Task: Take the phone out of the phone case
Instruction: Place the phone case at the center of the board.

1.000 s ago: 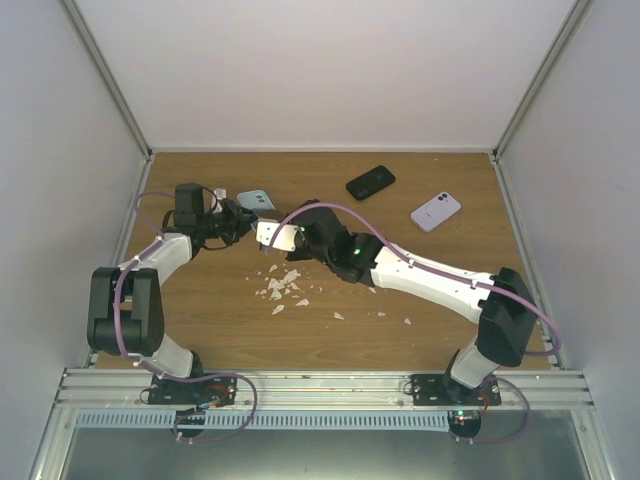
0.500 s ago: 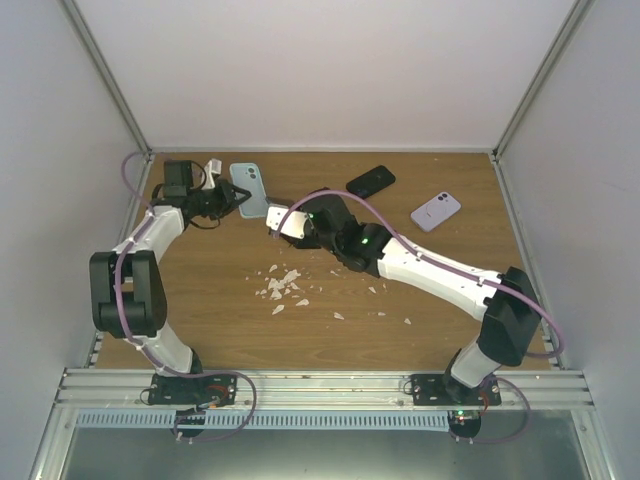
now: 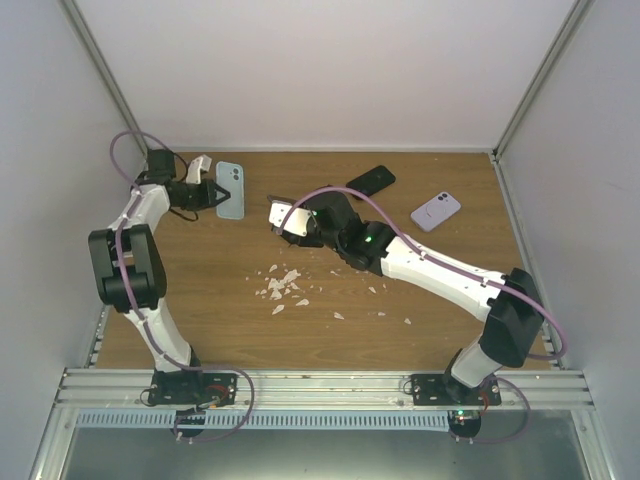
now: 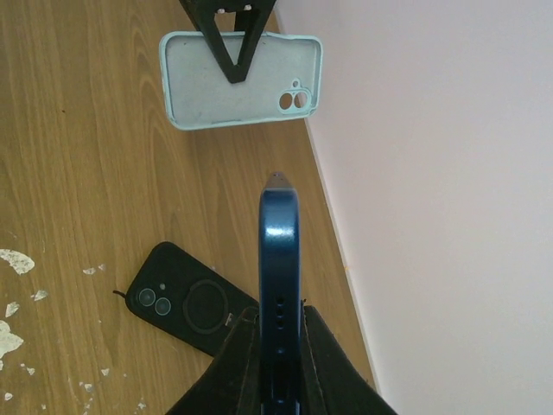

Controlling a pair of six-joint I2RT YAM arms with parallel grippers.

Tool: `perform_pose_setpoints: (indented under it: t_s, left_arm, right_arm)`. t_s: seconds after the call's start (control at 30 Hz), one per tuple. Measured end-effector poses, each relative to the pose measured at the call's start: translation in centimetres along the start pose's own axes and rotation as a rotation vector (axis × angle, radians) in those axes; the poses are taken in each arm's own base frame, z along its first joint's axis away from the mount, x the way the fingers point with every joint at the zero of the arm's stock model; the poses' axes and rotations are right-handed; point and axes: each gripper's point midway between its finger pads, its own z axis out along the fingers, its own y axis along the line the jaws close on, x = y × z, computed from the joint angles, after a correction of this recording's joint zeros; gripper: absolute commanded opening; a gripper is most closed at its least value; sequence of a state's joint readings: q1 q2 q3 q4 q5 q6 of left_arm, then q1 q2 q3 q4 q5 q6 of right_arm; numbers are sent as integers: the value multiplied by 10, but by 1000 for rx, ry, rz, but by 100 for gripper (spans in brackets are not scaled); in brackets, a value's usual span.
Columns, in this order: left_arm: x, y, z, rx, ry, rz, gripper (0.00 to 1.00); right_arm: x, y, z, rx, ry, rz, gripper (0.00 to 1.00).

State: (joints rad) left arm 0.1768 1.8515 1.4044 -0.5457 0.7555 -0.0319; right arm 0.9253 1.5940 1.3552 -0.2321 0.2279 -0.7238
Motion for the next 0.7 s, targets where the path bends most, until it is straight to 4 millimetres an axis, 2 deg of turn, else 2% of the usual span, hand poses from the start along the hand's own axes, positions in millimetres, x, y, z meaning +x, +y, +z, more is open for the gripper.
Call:
perform_pose_setpoints:
  t_s: [0.33, 0.7]
  left_arm:
    - [-3, 59, 18, -51, 60, 35, 0]
    - [11, 112, 46, -115, 134, -18, 0]
  right_arm:
    - [0, 0, 0, -2, -1, 6, 0]
    - [1, 2, 1, -9, 6, 5, 1]
